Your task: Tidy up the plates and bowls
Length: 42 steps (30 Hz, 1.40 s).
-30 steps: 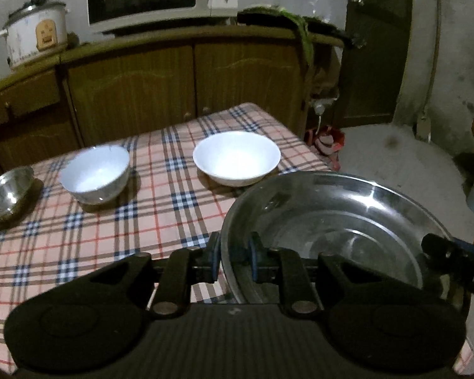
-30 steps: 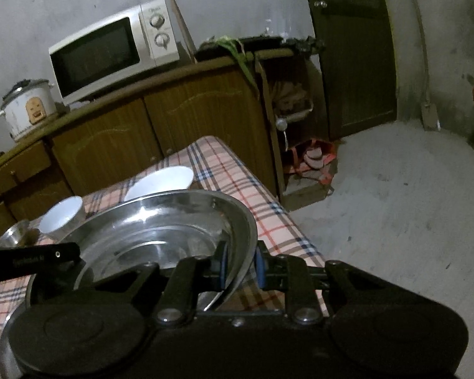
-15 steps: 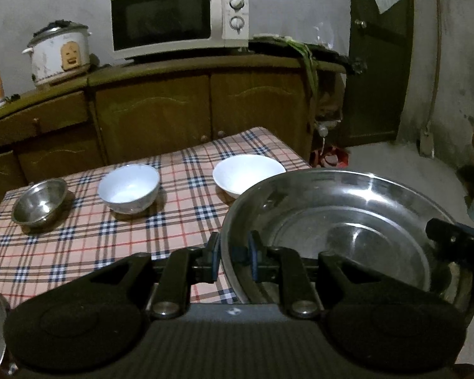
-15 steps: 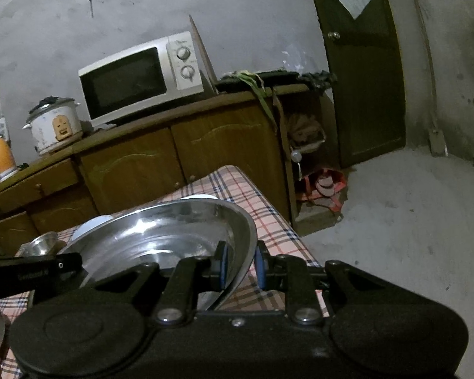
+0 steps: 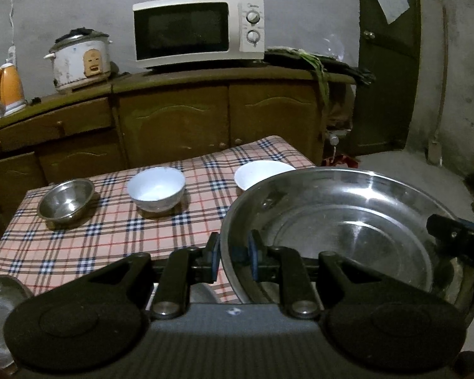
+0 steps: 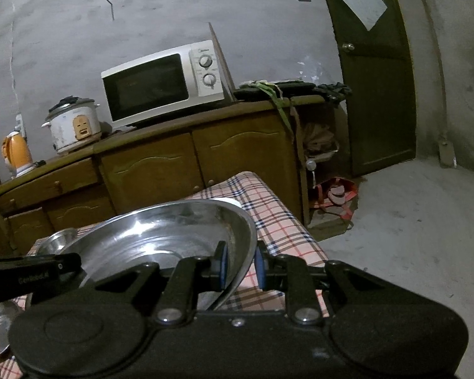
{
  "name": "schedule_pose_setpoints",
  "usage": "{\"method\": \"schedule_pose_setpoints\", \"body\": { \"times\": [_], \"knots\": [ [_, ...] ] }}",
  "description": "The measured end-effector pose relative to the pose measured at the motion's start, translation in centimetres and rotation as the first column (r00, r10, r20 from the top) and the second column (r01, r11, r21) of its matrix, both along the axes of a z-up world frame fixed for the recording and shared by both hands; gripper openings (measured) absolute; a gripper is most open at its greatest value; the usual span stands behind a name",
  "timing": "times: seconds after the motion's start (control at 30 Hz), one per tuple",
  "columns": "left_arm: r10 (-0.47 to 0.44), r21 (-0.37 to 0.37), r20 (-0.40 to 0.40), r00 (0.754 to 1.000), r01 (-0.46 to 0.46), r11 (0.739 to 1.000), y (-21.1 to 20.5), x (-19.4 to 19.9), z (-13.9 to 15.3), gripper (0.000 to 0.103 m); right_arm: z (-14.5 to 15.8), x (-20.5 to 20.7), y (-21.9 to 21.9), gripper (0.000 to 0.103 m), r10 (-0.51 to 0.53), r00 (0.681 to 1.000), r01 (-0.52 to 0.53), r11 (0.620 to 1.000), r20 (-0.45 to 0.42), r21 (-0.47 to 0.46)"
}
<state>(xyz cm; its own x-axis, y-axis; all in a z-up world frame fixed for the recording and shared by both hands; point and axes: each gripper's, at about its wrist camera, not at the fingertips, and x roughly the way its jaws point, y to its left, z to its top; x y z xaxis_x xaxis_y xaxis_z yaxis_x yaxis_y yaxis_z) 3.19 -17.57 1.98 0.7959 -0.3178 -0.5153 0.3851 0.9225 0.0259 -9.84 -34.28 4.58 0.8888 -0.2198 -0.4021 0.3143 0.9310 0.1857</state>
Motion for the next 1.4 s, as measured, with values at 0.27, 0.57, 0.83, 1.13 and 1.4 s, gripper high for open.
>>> {"method": "schedule_pose_setpoints", "body": {
  "times": [0.27, 0.57, 0.83, 1.13, 1.4],
  "knots": [
    [0.04, -0.005, 0.01, 0.999, -0.04, 0.999, 2.1, -0.5, 0.1, 0.019, 0.2, 0.1, 2.0, 0.024, 0.04, 0.999, -0.04, 0.999, 0.0, -0.016],
    [0.094, 0.002, 0.018, 0.995, -0.094, 0.996, 4.7, -0.4, 0.0, 0.019, 0.1, 1.2, 4.8, 0.024, 0.093, 0.996, -0.093, 0.995, -0.015, -0.033],
    [0.141, 0.006, 0.004, 0.99, -0.141, 0.99, 7.1, 0.1, -0.6, 0.019, -0.5, 2.7, 7.2, 0.024, 0.146, 0.989, -0.147, 0.988, -0.038, -0.04],
    [0.19, 0.017, -0.017, 0.982, -0.189, 0.982, 9.4, 0.8, -1.6, 0.02, -1.6, 4.5, 9.6, 0.024, 0.191, 0.979, -0.194, 0.98, -0.065, -0.038],
    [0.229, 0.022, -0.054, 0.972, -0.228, 0.973, 11.4, 1.9, -3.0, 0.02, -3.0, 6.3, 11.6, 0.024, 0.229, 0.969, -0.233, 0.972, -0.094, -0.036]
  ]
}}
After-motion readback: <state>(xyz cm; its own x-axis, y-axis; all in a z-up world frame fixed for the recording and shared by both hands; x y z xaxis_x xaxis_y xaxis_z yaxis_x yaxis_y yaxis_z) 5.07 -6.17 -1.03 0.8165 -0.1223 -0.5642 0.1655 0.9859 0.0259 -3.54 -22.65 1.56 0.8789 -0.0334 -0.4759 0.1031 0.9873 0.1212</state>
